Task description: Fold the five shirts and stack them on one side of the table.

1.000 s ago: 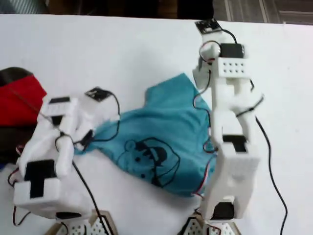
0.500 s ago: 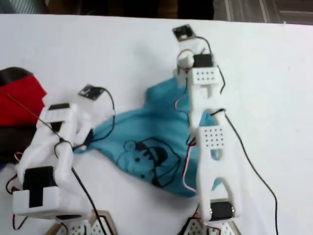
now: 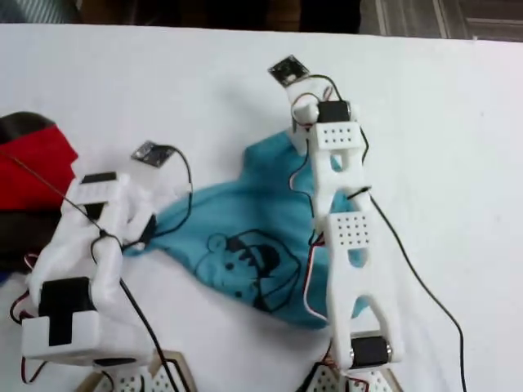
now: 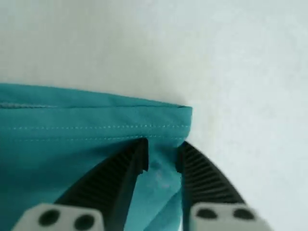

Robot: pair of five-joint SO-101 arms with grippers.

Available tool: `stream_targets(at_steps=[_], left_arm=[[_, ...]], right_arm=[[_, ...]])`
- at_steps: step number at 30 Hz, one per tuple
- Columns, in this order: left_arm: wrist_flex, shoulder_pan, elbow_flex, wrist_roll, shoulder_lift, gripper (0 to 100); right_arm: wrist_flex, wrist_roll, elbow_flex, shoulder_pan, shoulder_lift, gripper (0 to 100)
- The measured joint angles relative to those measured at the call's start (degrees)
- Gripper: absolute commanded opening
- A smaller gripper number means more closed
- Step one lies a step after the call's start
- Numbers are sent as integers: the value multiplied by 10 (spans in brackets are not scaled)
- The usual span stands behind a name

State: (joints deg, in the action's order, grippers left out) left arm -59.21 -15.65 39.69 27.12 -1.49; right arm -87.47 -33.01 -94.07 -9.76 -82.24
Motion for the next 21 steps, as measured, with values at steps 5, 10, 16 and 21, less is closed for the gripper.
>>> stream_targets(at_steps=[5,10,16,21], left_arm=[[0,0,0,0,0,25],[0,0,0,0,0,25],[1,0,0,-1,0,25],[0,0,-7,-11,-4,25]], right_arm=[[-42,-11,-2,0,14,19],[-111,-13,0,0,90,19],[-126,30,0,11,198,19],[-126,67,0,38,285,19]])
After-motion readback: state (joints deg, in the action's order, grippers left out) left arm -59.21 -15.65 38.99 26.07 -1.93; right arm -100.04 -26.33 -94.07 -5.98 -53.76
